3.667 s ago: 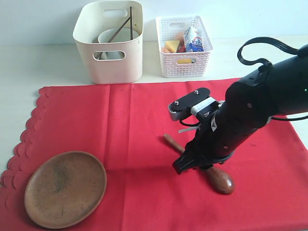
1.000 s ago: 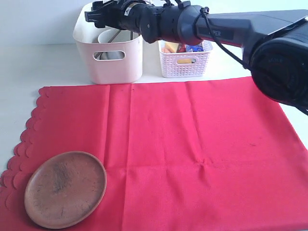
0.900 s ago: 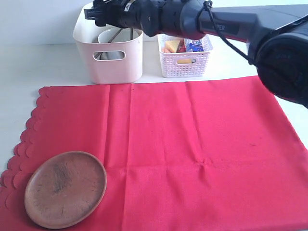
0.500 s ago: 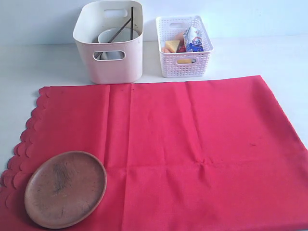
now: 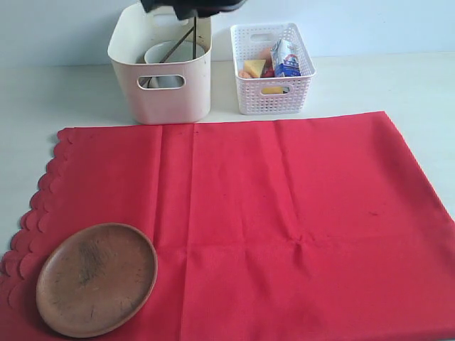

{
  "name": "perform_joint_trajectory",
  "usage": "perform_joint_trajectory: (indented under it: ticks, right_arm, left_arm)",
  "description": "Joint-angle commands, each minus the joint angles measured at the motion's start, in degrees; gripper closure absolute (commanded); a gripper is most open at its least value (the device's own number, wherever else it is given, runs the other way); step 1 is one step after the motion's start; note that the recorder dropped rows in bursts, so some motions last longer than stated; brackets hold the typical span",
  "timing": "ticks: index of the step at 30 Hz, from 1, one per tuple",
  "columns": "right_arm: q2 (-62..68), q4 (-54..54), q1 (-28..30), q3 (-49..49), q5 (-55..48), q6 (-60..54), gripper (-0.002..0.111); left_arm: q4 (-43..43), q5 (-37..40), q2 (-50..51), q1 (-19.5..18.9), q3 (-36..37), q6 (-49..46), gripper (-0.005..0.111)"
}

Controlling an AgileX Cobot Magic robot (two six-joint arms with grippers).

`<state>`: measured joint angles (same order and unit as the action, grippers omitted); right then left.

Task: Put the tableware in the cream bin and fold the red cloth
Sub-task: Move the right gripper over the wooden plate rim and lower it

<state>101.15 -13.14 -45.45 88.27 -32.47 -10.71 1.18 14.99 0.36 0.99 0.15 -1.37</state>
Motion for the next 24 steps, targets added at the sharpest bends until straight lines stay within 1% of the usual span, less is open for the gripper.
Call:
perform_joint_trajectory:
  ticks: [1, 5, 11, 17, 24]
  right_arm:
    - [-2.76, -1.46, -3.79, -6.85, 1.19, -3.29, 0.108]
    - [-0.96, -1.78, -6.64, -10.41, 0.74, -3.18, 0.108]
    - [4.43, -6.88, -8.8, -12.04, 0.76, -2.79, 0.108]
    - [10.35, -7.45, -9.16, -12.04, 0.76, -2.79, 0.108]
    - [12.74, -7.53, -9.16, -12.04, 0.88, -2.65, 0.108]
  left_arm:
    - [-0.05, -0.34, -0.36, 0.28, -0.15, 0.11, 0.104]
    - [-0.05, -0.34, -0.36, 0.28, -0.15, 0.11, 0.104]
    - [-0.05, -0.34, -0.36, 0.28, -0.15, 0.11, 0.104]
    - [-0.05, -0.34, -0.36, 0.28, -0.15, 0.11, 0.104]
    - [-0.05, -0.34, -0.36, 0.28, -0.15, 0.11, 0.104]
